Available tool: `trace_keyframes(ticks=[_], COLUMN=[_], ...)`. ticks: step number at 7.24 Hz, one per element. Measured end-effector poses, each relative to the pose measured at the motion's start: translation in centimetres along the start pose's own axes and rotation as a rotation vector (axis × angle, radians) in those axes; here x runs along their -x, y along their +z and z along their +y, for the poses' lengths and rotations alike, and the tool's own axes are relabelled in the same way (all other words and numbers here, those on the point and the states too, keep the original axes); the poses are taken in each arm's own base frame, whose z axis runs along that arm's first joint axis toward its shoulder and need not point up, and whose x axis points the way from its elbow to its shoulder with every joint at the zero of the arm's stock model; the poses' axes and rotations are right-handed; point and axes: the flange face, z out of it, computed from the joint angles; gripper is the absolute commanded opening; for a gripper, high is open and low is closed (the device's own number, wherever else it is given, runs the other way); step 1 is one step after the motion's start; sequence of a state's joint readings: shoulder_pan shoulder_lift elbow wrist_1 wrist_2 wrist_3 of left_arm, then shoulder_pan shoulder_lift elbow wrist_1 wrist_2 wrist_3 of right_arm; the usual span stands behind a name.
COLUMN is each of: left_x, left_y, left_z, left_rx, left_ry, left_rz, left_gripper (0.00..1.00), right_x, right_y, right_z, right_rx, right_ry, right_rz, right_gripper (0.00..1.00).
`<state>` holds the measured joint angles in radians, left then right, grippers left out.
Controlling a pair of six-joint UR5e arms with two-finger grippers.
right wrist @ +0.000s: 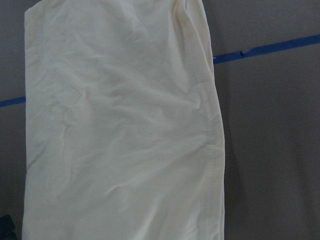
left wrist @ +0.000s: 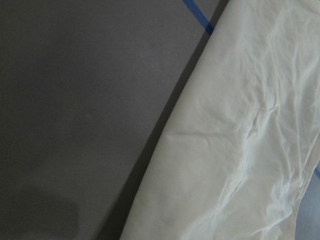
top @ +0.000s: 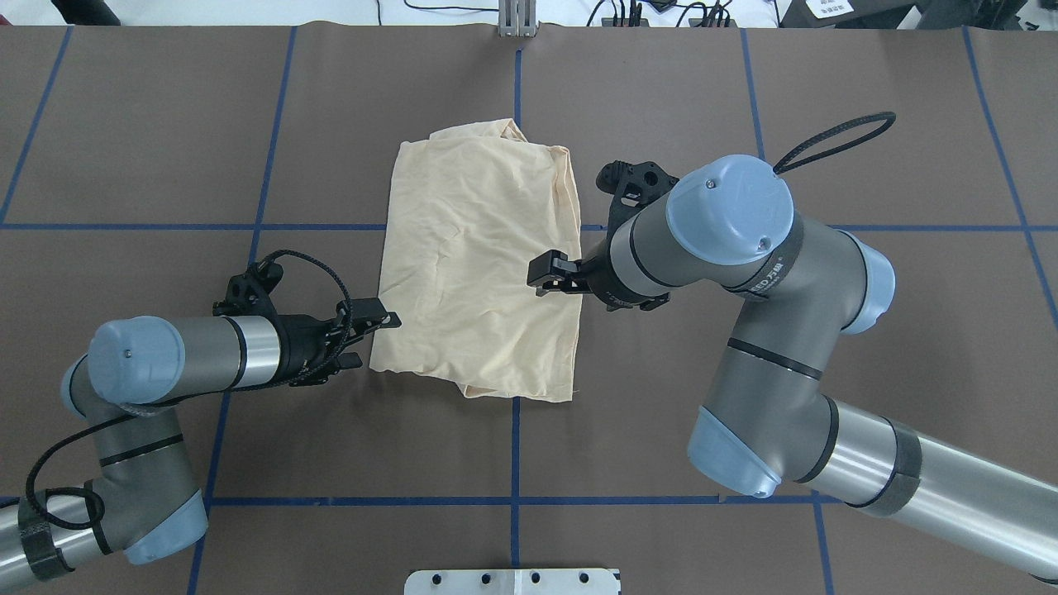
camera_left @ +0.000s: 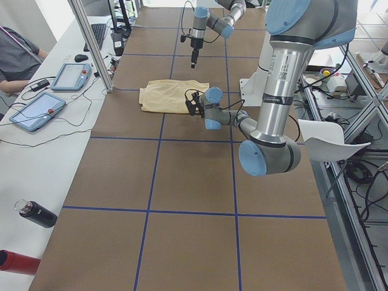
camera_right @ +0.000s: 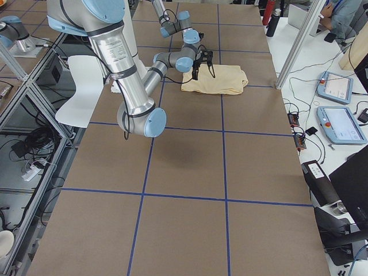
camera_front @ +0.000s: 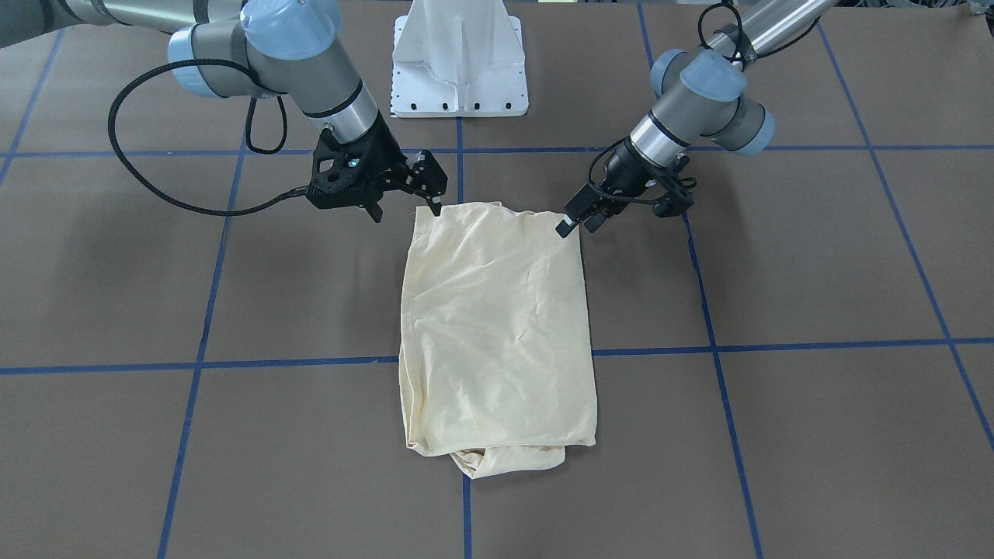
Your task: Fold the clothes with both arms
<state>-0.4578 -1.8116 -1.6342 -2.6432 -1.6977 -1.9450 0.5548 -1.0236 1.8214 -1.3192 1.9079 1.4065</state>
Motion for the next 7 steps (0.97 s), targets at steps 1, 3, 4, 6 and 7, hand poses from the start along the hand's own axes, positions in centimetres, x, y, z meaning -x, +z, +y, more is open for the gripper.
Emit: trace_keyframes(ticks=[1,3,4,6,7], left_x=[-0.1,-0.2,-0.1,0.0,-0.1], left_y=[0.4,0.9,1.0,1.2,1.2], left_z=[0.2,1.1,1.5,2.1,2.2], left_rx=[-0.003,0.004,0.011,0.018,0.019], left_ry=[-0.001,0.0,0.002,0.004,0.005], left_rz=[-0.017,-0.031,-0.034,-0.042,-0.043], left_gripper=[0.9,0.81,0.74,0.46,0.37], right_x=[0.0,0.0,-0.1,0.0,0.0], right_y=[0.0,0.0,0.0,0.0,-0.1], right_z=[0.0,0.0,0.0,0.0,0.1], right_rx=[0.0,0.0,0.0,0.0,0.001], right_ry=[0.0,0.0,0.001,0.006,0.015], right_rz=[0.0,0.0,0.001,0.0,-0.001], right_gripper=[1.0,1.0,1.0,1.0,1.0])
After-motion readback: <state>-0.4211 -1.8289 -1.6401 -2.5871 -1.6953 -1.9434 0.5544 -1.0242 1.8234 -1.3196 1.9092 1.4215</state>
